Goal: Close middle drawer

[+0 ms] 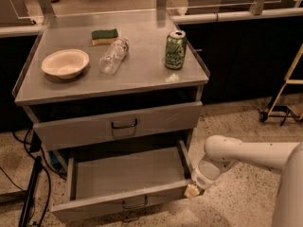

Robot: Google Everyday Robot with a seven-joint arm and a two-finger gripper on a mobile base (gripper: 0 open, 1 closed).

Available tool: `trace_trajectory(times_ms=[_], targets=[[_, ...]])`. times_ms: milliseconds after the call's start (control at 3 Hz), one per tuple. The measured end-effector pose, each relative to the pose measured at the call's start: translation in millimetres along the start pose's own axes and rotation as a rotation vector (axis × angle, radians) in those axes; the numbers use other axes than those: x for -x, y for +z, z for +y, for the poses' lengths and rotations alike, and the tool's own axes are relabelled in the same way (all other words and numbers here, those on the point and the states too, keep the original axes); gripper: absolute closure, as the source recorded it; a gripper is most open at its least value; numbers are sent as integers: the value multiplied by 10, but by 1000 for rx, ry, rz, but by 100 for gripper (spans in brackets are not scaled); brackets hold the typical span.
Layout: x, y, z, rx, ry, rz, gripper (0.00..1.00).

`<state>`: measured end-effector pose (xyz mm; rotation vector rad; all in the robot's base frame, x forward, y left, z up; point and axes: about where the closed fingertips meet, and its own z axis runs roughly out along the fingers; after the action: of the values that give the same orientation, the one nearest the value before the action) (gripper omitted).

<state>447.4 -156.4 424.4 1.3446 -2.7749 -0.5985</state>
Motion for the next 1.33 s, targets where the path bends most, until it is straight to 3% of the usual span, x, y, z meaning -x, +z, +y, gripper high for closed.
trace_trajectory(times_ms=[333, 667, 1333], targets=[[90, -14, -175, -27, 10, -1, 100], [455, 7, -463, -46, 7, -2, 100], [462, 37, -501, -47, 26, -1, 100]])
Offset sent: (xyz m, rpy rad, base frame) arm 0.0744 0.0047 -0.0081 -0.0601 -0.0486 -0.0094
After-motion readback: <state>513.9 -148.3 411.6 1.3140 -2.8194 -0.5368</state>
